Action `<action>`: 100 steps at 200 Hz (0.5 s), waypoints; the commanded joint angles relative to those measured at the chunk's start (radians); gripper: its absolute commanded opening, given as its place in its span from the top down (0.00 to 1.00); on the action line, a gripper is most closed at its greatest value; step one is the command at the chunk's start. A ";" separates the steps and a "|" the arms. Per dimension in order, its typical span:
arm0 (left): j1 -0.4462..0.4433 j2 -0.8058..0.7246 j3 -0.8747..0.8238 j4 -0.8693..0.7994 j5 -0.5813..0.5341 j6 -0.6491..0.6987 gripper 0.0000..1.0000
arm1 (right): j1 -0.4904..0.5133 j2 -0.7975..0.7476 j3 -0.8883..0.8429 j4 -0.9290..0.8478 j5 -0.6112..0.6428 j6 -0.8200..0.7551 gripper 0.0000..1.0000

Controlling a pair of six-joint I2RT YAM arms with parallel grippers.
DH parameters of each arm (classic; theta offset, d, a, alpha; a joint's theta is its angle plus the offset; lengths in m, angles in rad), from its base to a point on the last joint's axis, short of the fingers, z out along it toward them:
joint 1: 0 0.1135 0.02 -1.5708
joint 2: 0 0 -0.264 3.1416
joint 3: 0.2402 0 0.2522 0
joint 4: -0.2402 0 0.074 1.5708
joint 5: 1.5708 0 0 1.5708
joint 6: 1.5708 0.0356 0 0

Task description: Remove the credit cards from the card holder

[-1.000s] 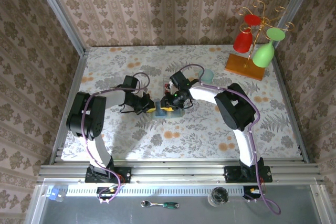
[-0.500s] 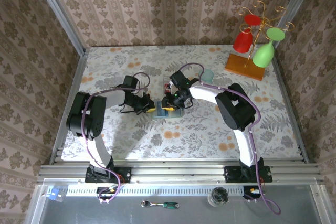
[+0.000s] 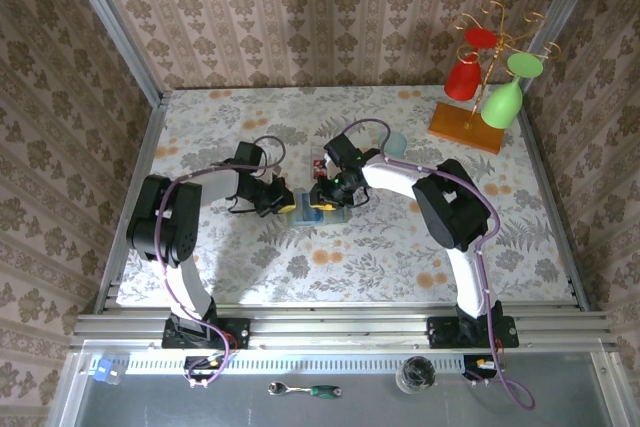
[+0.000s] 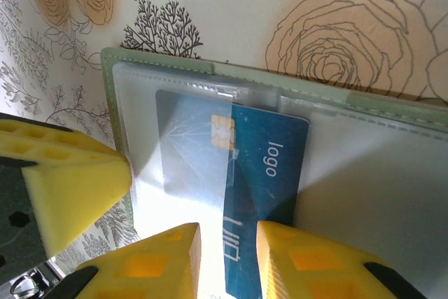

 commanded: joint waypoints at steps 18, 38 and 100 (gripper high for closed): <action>-0.010 -0.053 0.049 -0.047 -0.006 0.011 0.94 | -0.017 -0.070 -0.032 0.019 -0.006 0.006 0.72; -0.032 -0.044 0.062 -0.052 -0.006 0.008 0.94 | -0.025 -0.079 -0.044 0.022 -0.005 0.011 0.72; -0.062 0.006 0.050 -0.022 -0.006 -0.004 0.95 | -0.032 -0.074 -0.060 0.027 -0.011 0.021 0.71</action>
